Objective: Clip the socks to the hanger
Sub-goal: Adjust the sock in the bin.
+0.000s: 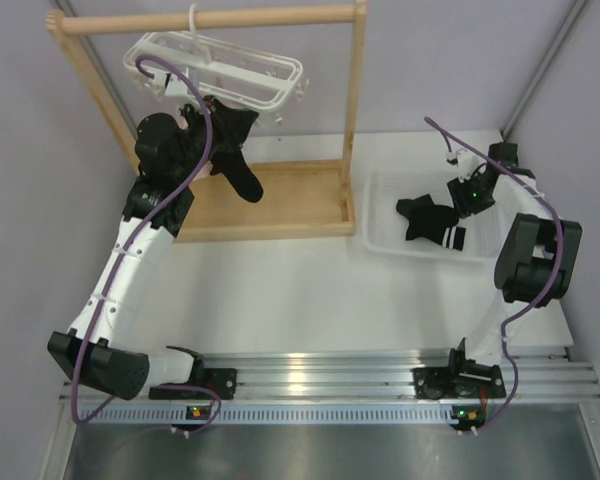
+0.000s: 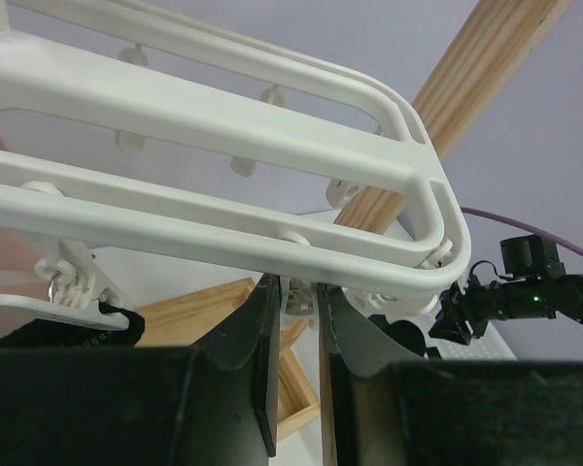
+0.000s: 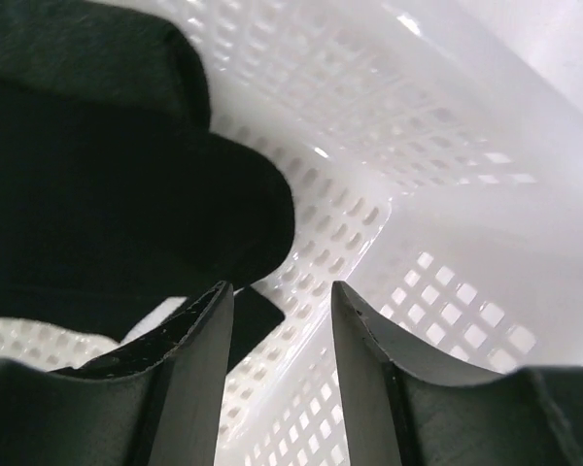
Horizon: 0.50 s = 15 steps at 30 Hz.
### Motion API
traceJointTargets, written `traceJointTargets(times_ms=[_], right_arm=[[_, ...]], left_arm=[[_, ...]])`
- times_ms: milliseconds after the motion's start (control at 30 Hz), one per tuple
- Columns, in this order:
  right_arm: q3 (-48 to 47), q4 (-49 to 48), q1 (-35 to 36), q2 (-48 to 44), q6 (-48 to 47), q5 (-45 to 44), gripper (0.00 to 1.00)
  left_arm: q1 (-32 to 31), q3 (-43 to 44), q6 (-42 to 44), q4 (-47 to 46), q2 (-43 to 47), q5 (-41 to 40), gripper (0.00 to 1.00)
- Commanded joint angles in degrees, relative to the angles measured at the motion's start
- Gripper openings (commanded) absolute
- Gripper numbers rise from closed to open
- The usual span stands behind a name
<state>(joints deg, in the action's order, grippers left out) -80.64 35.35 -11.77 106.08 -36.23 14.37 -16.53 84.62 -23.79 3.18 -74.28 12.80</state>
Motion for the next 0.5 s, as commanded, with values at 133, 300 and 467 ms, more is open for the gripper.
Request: traceJointTargets(times_ms=[133,300,467], right_arm=[[-1.1,-8.1,-0.18,5.27,7.13,-4.35,0.49],[-2.94,-5.82,-0.1,8.26,8.89,-2.24,0.46],[-1.89,-5.3,-0.27,7.04,8.02,-0.67,0.13]], left_arm=[[0.1,0.28,0.94,-2.21,0.63,0.12,0.0],[0.1,0.28,1.38,-1.86,0.72,-0.05,0.0],[0.1,0.11,1.64,-1.77,0.8,-0.23,0.0]])
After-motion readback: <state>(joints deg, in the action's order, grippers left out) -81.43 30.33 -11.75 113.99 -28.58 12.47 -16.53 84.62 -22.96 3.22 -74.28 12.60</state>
